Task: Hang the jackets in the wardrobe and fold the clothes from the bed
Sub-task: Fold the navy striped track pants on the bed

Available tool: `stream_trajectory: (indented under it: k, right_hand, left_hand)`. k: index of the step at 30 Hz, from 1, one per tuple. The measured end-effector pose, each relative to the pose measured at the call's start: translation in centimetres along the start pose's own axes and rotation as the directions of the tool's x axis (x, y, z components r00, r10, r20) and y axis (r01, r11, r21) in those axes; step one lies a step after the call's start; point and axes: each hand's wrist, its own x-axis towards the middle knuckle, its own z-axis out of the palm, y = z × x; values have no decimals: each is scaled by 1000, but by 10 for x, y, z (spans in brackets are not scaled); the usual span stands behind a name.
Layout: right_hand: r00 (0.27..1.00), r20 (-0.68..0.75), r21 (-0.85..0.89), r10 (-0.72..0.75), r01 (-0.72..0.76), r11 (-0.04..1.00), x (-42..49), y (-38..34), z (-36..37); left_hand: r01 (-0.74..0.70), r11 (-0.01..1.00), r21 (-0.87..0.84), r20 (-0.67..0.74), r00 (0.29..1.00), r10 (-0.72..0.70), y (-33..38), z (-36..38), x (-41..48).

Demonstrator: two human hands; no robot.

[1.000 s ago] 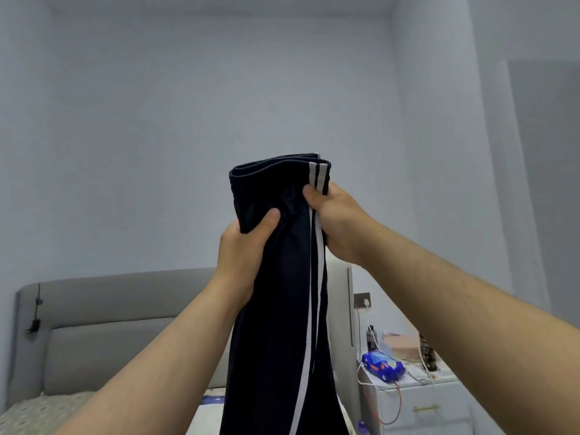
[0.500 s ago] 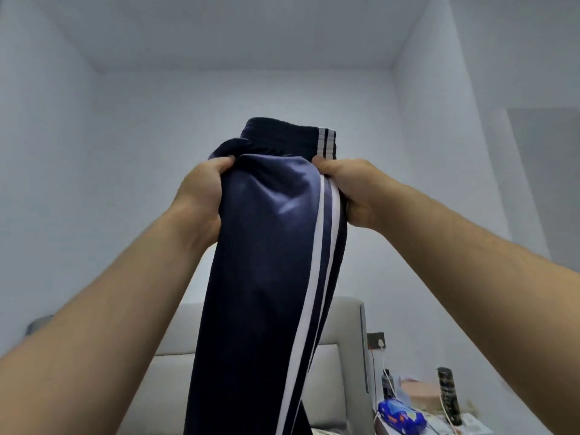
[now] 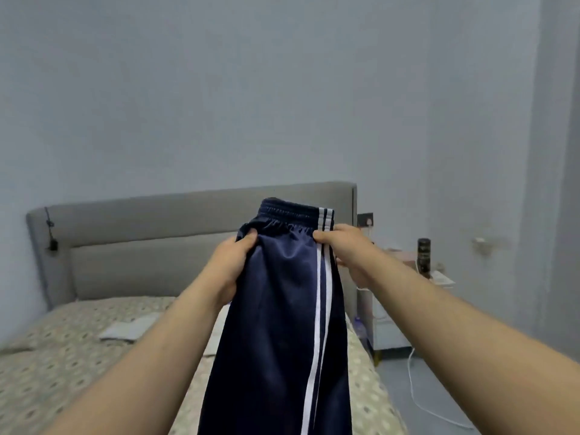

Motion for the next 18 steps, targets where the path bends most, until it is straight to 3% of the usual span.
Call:
stream_trajectory:
  k: [5,9,13,16,18]
  right_hand:
    - [976,31,-133,215,-209,969,5,136,5]
    - [851,101,-206,515,-488,848,14,240,6]
    - [693,145,-147,706,-691,708,26,324,10]
    - [633,217,-31,743,-756,653,44,364,14]
    - [648,229,51,726,-753,656,60,389,15]
  left_hand:
    - [259,954,151,-69,965,-251,-141,0,-3]
    - [490,845,216,-61,870,-489,-240,-8,2]
    - [725,684,-84,-48,683,-729,-328,-4,14]
    - [735,636,-233,-60,642,-764,-367,11,33]
    - [711,633,-308,-56,650,-758,-385,20,52]
